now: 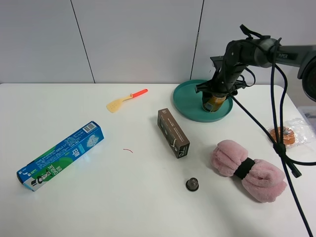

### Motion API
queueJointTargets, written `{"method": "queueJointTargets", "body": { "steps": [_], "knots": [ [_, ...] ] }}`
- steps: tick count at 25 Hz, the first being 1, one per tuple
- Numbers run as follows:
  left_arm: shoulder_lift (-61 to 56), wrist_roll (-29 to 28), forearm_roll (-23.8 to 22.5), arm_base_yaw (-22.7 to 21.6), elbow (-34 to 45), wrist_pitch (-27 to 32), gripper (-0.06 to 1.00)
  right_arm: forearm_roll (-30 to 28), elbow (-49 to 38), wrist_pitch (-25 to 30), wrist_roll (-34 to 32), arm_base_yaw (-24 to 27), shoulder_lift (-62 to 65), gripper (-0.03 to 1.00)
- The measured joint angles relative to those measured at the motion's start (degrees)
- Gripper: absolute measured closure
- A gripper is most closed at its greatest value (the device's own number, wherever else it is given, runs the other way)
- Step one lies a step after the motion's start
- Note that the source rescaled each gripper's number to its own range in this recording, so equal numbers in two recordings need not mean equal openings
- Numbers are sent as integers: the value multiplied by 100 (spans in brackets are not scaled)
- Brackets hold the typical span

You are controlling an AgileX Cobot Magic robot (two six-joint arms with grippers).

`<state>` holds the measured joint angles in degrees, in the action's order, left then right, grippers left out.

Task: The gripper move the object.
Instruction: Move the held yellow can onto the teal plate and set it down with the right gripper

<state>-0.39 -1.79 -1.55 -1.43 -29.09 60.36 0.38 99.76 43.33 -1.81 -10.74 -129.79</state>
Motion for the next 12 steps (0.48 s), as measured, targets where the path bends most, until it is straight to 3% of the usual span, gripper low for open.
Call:
{"method": "queueJointTargets", "body": {
  "steps": [9, 12],
  "knots": [
    [0, 0, 0, 0, 0, 0, -6, -6, 0, -174, 28, 0, 0, 97],
    [0, 0, 0, 0, 0, 0, -6, -38, 0, -196, 43, 0, 0, 90]
  ]
}}
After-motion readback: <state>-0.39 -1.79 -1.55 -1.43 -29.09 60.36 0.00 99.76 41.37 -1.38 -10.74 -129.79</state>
